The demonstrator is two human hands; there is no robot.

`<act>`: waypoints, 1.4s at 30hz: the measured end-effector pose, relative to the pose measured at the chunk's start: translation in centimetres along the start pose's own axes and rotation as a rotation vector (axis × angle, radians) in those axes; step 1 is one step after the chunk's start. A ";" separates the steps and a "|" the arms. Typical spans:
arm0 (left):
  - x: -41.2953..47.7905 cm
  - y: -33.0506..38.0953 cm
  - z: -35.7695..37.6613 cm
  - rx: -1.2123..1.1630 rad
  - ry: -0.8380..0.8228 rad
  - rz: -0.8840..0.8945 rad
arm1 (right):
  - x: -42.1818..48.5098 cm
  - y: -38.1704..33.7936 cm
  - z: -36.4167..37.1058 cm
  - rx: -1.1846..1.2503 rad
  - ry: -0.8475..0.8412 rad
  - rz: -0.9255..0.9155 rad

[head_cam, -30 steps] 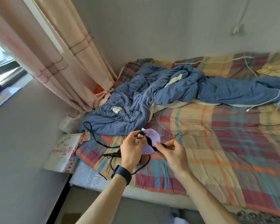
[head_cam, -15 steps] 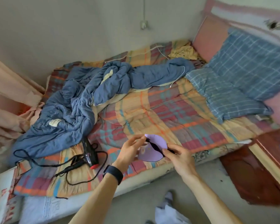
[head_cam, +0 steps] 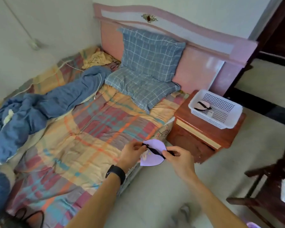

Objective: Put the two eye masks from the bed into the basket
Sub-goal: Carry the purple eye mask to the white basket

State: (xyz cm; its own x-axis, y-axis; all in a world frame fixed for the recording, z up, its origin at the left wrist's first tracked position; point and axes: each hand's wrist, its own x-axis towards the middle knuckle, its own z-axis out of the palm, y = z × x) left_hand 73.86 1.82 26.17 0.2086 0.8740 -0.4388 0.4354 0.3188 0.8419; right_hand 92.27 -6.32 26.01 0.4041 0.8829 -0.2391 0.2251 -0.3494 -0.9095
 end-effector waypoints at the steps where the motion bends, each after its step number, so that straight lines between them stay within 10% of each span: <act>1: 1.4 1.0 2.2 0.043 -0.017 0.007 | 1.1 0.6 -2.0 -0.025 0.021 -0.002; 12: 12.8 9.3 20.6 0.604 -0.263 0.112 | 13.3 8.0 -19.5 -0.176 0.140 0.132; 21: 25.4 13.6 29.0 1.057 -0.329 0.206 | 28.0 14.0 -26.5 0.351 0.338 0.548; 42: 41.9 12.3 38.6 0.975 -0.134 -0.117 | 53.2 22.4 -29.3 -0.292 0.022 0.766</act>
State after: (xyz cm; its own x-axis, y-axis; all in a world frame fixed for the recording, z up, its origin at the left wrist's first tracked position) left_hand 121.75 28.22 6.02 0.1896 0.7886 -0.5849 0.9772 -0.0937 0.1905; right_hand 144.79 23.60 2.90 0.5560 0.3609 -0.7487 0.1006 -0.9234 -0.3704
